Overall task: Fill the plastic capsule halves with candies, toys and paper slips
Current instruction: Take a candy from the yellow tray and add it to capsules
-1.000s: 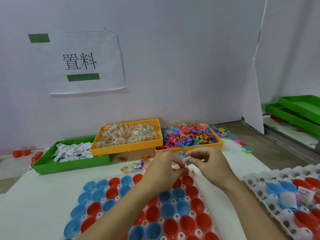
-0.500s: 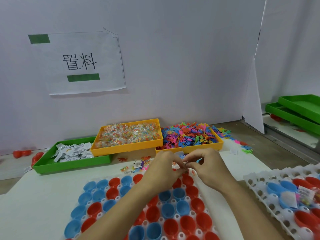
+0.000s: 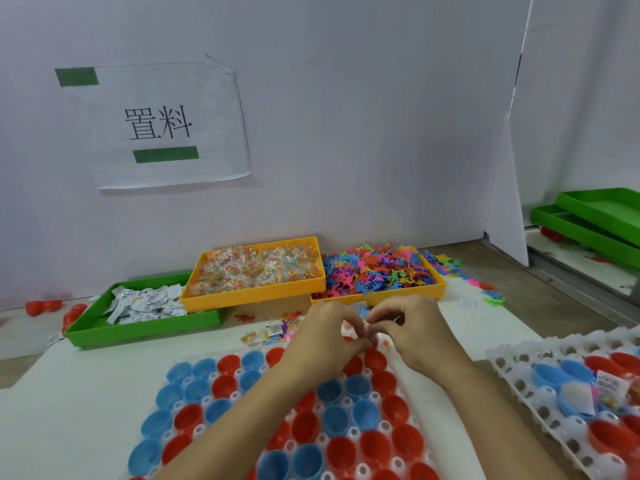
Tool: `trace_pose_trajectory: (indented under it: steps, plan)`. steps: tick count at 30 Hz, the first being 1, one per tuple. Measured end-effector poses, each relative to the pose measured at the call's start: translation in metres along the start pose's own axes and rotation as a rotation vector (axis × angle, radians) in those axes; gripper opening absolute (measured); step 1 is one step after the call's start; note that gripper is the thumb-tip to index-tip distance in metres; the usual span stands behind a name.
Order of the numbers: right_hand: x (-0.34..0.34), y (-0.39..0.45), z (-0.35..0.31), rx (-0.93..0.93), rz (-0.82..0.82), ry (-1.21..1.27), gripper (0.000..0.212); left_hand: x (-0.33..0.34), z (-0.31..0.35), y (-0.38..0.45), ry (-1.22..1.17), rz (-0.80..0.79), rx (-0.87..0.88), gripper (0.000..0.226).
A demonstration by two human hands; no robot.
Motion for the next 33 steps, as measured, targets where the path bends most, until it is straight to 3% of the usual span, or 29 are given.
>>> trace_pose_trajectory:
  steps: [33]
  plan:
    - [0.006, -0.006, 0.002, 0.025, -0.049, 0.009, 0.03, 0.005, -0.009, 0.005, 0.014, -0.012, -0.093, 0.007]
Point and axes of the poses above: each hand's wrist, its own y-axis towards the middle knuckle, its own x-axis out of the palm, z = x × y, the point moved 10 cm from there along y, towards the middle knuckle, and after that the axes turned 9 degrees about z, right-handed, at the moved point
